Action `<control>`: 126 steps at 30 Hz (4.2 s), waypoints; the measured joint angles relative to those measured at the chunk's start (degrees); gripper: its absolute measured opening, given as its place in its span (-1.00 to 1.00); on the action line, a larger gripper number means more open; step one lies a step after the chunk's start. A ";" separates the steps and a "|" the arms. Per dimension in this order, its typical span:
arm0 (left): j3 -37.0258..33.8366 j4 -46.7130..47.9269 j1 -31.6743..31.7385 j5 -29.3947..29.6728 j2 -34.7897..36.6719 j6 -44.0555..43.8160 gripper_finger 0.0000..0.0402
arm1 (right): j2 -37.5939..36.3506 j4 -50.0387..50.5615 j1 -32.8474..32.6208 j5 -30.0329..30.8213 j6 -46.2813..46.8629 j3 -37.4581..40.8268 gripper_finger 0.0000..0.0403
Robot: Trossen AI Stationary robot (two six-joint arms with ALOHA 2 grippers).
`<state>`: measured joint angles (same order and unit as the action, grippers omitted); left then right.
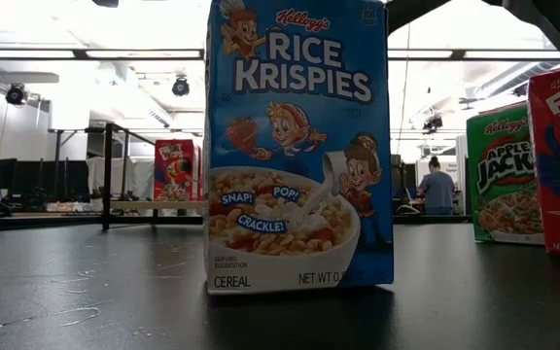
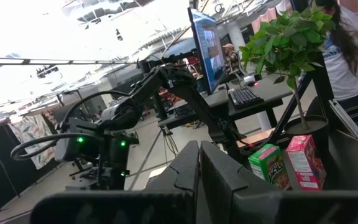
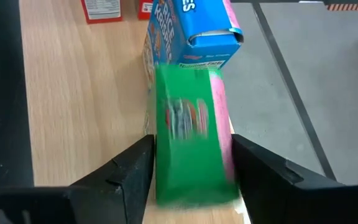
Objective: Stack cereal on shelf
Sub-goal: Put the top green cereal box on the shelf
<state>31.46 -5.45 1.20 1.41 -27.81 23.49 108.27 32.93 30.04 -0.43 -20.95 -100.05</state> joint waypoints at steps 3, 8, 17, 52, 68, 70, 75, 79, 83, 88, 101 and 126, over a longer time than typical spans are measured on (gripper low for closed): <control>0.00 0.00 -0.01 0.00 0.00 -0.01 -1.00 | 0.00 0.11 0.00 0.13 -0.02 0.00 0.00; 0.00 0.02 -0.01 0.00 0.00 -0.01 -1.00 | -0.65 0.85 -0.05 0.51 0.00 0.00 0.00; 0.00 0.07 0.01 -0.01 0.00 -0.01 -1.00 | -2.08 1.01 -2.37 0.59 2.44 -4.60 -0.06; 0.00 0.37 0.01 -0.02 0.07 0.01 -1.00 | -1.99 3.41 -3.38 12.01 -5.93 -1.46 -0.96; 0.00 0.37 0.00 -0.02 0.11 0.01 -1.00 | 2.52 5.83 -6.46 17.76 -4.60 -0.17 -0.96; 0.00 0.39 0.01 -0.02 0.11 0.01 -1.00 | 3.23 5.90 -6.28 21.00 -5.54 -0.17 -0.96; 0.00 0.39 0.00 -0.02 0.11 0.01 -1.00 | 3.33 5.73 -5.79 21.56 -6.72 -0.17 -0.96; 0.00 0.46 0.01 -0.02 0.11 0.01 -1.00 | 3.32 6.10 -5.66 21.49 -7.01 -0.17 -0.96; 0.00 0.50 0.01 -0.02 0.11 0.01 -1.00 | 3.32 6.23 -5.64 21.42 -6.94 -0.17 -0.96; 0.00 0.51 0.01 -0.02 0.11 0.01 -1.00 | 3.32 6.04 -5.64 20.00 -6.38 -0.12 -0.96; 0.00 0.52 0.00 -0.02 0.11 0.01 -1.00 | 3.34 4.10 -5.11 19.41 -5.64 -0.04 -0.96; 0.00 1.16 -0.01 0.00 0.33 0.12 -1.00 | 7.04 2.86 -3.52 15.43 -6.22 0.04 -0.96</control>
<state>31.46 -4.29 1.19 1.41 -27.49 23.61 115.31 35.79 26.52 15.00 -27.17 -100.01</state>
